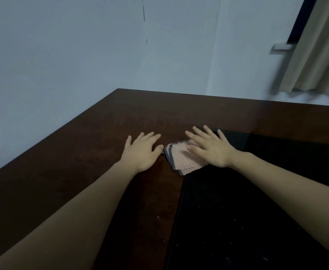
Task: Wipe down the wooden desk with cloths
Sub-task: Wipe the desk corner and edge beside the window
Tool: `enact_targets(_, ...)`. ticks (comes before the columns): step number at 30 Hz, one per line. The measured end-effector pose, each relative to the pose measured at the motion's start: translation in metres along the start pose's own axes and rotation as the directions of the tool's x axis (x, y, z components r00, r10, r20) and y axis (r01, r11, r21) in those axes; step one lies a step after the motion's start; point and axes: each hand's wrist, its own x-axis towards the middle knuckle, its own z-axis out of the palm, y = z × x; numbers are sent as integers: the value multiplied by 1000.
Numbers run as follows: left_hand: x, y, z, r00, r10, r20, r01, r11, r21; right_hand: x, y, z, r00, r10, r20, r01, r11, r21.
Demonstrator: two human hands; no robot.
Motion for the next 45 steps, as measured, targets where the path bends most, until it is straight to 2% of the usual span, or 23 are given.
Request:
enact_targets(6,18,63,16,962,227,149,-236,971,43,-33,61,-7,990,143,21,-142,989,-36)
enact_targets(9,28,86,31,951,249,182,-258,966,27,-47,80,-6,983,182,27,-182,983,-12)
enact_targets(14,35,87,41,950,240,198,-263,960,99,-47,88,1,984,176,18,-176,984,15)
enact_targets(17,34,63,34,962,183,201,-210,970,119,-31,77,2,989,146,-16,-145,987,69)
enact_targets(22,31,0,15,980,-123,154,96,980,174,4,45,3,997,77,-17,-75,992,99)
enact_targets(24,25,-9,11,974,-160,157,131,975,180,15,36,3,998,68,-3,-67,993,98)
enact_targets(26,15,-6,11,980,-97,176,59,975,212,24,32,7,997,76,14,-77,992,96)
enact_targets(28,3,2,14,980,34,198,-82,968,237,27,32,13,995,97,27,-99,993,60)
enact_targets(31,-7,9,17,946,215,243,-271,935,230,27,34,19,994,106,14,-106,994,0)
enact_targets(33,-3,7,16,929,255,269,-318,922,222,28,34,20,994,109,11,-109,994,-14)
enact_targets(36,21,3,12,946,179,269,-246,939,239,29,35,20,994,113,9,-112,993,-29)
enact_targets(41,87,-6,13,983,-79,168,38,971,237,27,35,21,993,117,-3,-117,993,-17)
enact_targets(43,103,-4,14,983,-119,143,84,969,231,26,33,21,993,116,-4,-117,993,-10)
enact_targets(45,104,3,17,987,-94,132,62,972,228,26,31,21,993,115,-11,-115,993,-1)
